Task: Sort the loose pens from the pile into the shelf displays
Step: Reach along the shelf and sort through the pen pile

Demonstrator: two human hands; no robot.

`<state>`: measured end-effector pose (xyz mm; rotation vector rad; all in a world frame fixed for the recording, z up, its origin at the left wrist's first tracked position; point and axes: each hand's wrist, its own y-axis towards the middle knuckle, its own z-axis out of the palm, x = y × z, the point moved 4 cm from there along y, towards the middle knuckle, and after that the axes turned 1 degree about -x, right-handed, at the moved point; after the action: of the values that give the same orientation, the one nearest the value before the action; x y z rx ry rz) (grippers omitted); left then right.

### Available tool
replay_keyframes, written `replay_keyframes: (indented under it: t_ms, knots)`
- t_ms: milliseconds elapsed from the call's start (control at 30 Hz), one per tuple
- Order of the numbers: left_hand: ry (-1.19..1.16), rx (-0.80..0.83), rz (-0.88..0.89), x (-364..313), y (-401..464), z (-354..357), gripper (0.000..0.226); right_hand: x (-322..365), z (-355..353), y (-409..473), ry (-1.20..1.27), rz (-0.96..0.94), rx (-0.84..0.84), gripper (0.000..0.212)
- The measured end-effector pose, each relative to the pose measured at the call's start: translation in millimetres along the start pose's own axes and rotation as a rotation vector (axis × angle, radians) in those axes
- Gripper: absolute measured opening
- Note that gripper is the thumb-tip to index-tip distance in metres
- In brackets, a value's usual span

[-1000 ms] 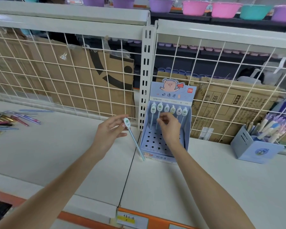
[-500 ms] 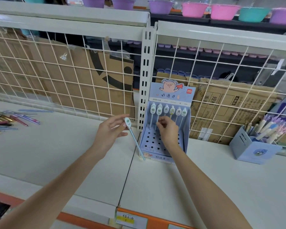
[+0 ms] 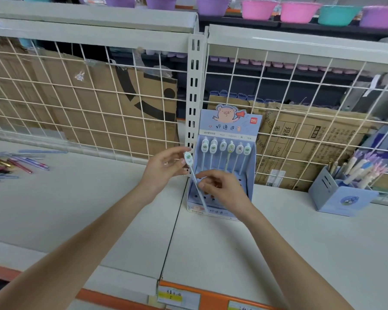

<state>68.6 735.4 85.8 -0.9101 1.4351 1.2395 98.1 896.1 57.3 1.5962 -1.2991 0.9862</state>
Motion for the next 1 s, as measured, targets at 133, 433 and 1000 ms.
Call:
replay_keyframes:
  t_ms: [133, 433, 1000]
  knots:
    - [0.035, 0.045, 0.025, 4, 5, 11, 0.031, -1, -6, -4, 0.044, 0.027, -0.012, 0.015]
    - [1.23, 0.279, 0.376, 45, -1, 16, 0.065, -6, -54, 17, 0.075, -0.012, -0.391, 0.01]
    - [1.488, 0.373, 0.553, 109, -10, 24, 0.06, -34, -50, 42, -0.168, -0.047, -0.515, 0.014]
